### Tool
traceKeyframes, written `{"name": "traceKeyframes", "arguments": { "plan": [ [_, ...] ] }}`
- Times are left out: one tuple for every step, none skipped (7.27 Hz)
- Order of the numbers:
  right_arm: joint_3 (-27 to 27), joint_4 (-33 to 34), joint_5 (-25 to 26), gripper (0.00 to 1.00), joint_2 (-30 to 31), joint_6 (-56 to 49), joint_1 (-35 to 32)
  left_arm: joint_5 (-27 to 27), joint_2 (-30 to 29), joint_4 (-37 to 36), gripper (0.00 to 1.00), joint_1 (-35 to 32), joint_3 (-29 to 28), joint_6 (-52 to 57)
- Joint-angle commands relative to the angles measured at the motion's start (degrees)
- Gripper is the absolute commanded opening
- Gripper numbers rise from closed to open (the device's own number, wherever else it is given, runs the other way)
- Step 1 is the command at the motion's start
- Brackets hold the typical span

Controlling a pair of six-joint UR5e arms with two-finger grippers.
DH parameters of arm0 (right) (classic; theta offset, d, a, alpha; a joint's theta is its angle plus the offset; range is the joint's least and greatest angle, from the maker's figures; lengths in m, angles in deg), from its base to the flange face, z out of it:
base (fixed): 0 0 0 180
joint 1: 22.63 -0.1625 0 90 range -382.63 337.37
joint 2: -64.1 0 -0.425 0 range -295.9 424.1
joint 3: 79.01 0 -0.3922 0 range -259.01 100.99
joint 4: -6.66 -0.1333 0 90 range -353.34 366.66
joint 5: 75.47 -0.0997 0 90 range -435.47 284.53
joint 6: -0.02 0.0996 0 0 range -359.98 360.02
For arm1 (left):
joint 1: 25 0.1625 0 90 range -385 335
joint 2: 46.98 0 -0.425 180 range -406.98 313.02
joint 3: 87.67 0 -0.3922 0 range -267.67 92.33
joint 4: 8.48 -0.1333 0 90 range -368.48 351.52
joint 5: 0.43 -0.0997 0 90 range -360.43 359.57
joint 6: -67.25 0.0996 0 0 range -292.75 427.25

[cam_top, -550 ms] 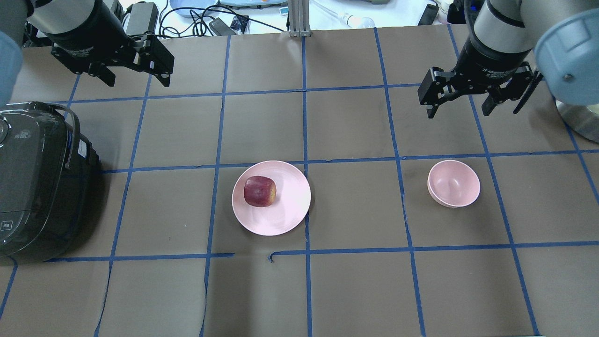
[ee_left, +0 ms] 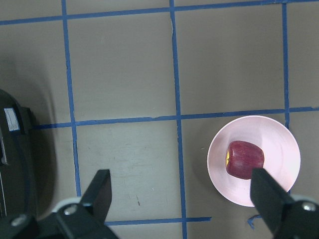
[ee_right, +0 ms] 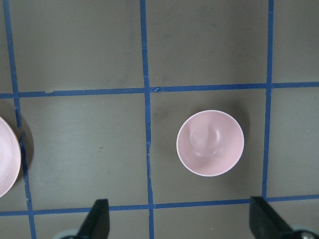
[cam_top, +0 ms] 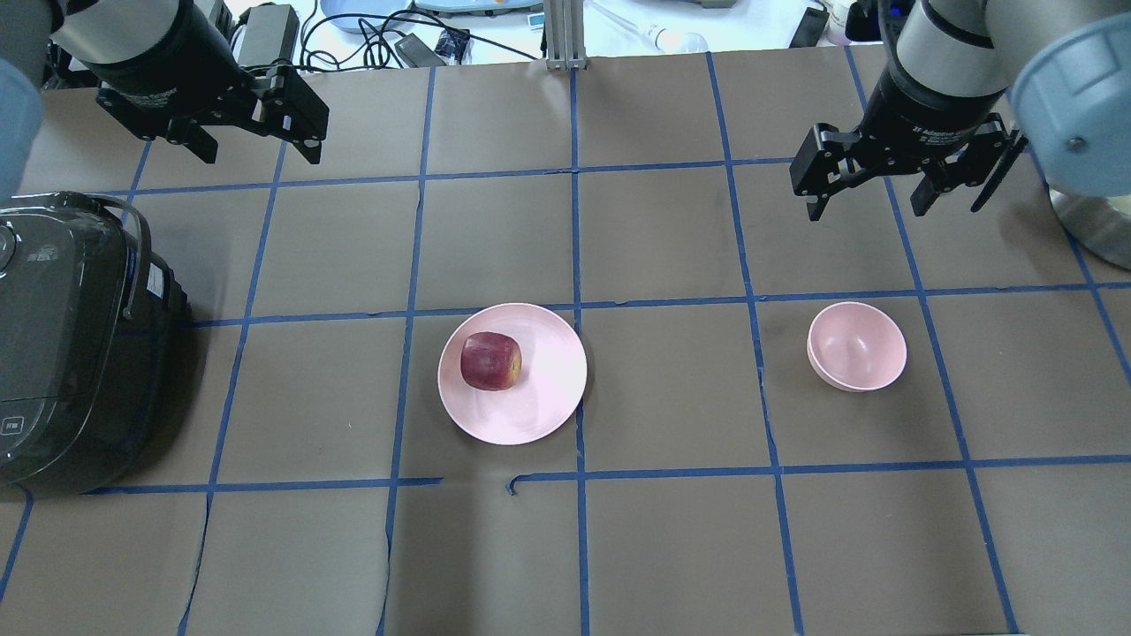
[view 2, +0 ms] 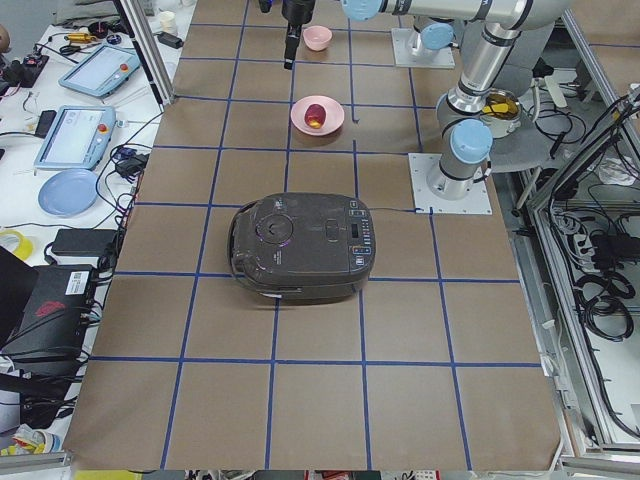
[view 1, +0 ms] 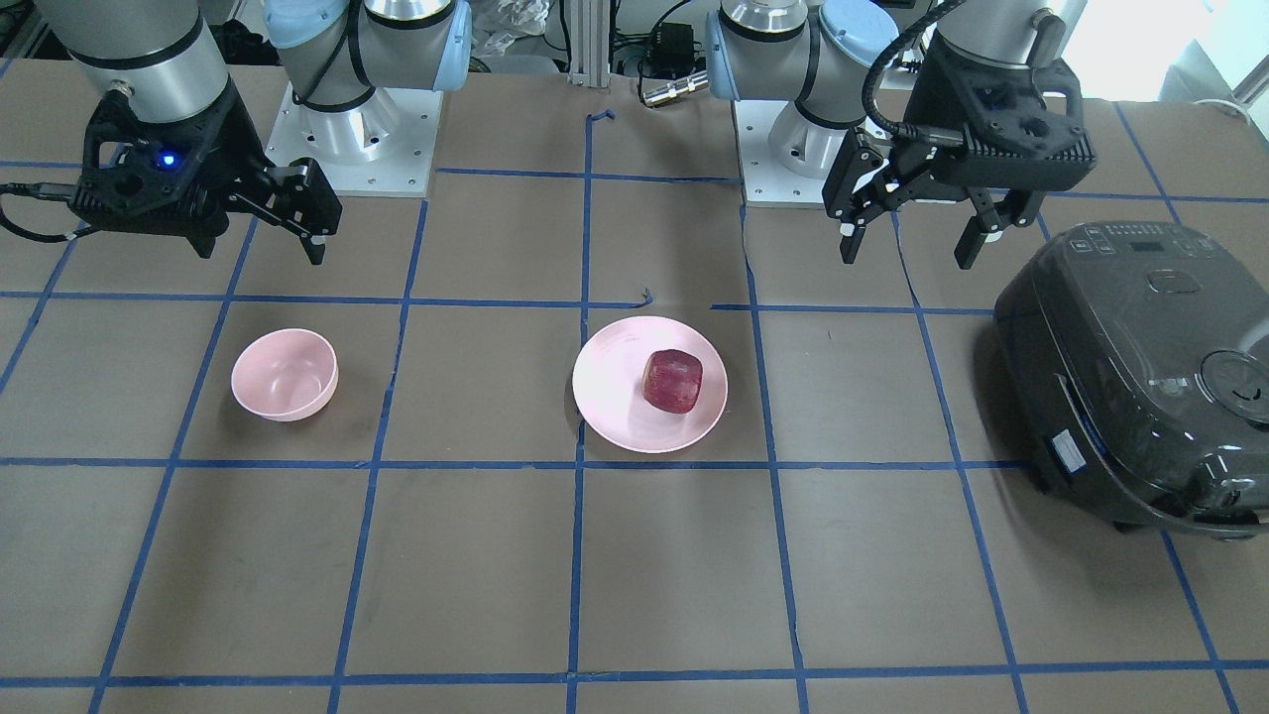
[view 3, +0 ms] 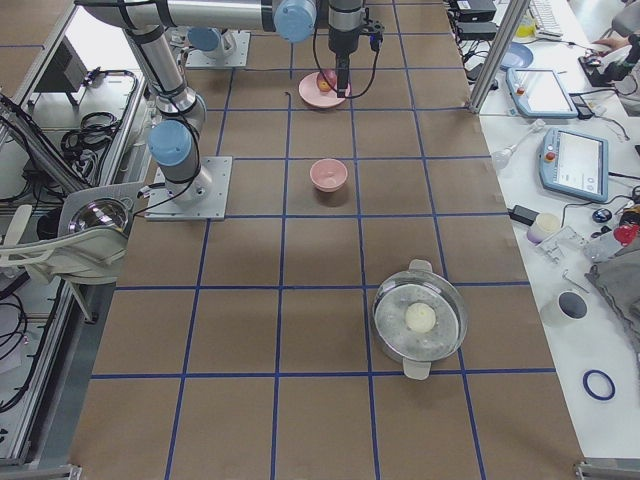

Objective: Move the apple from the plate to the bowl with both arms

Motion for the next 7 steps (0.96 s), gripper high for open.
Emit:
{"name": "traceKeyframes", "arguments": {
  "plan": [
    [0.0, 0.0, 0.5, 1.0, 0.0, -0.4, 0.3, -0.2, 0.1, 0.8, 1.0, -0.1, -0.1, 0.0],
    [0.1, 0.0, 0.0, 1.0, 0.0, -0.2, 0.2, -0.1, 0.0, 1.7, 1.0, -0.1, -0.3, 0.0],
    [0.5, 0.0, -0.2, 1.0, 0.0, -0.4, 0.3, 0.0, -0.2, 2.7, 1.0, -0.1, -0.7, 0.0],
    [0.6, -0.2, -0.2, 1.0, 0.2, -0.5, 0.2, 0.1, -0.3, 3.7, 1.0, -0.2, -0.8, 0.0],
    [0.5, -0.2, -0.3, 1.0, 0.2, -0.5, 0.0, 0.0, -0.9, 4.1, 1.0, -0.3, -0.8, -0.6],
    [0.5, -0.1, -0.3, 1.0, 0.1, -0.6, 0.0, 0.1, -1.5, 4.2, 1.0, -0.5, -0.9, -1.0],
    [0.3, -0.1, -0.1, 1.0, 0.0, -0.7, 0.0, 0.1, -1.6, 4.3, 1.0, -0.7, -1.0, -2.3]
  ]
}}
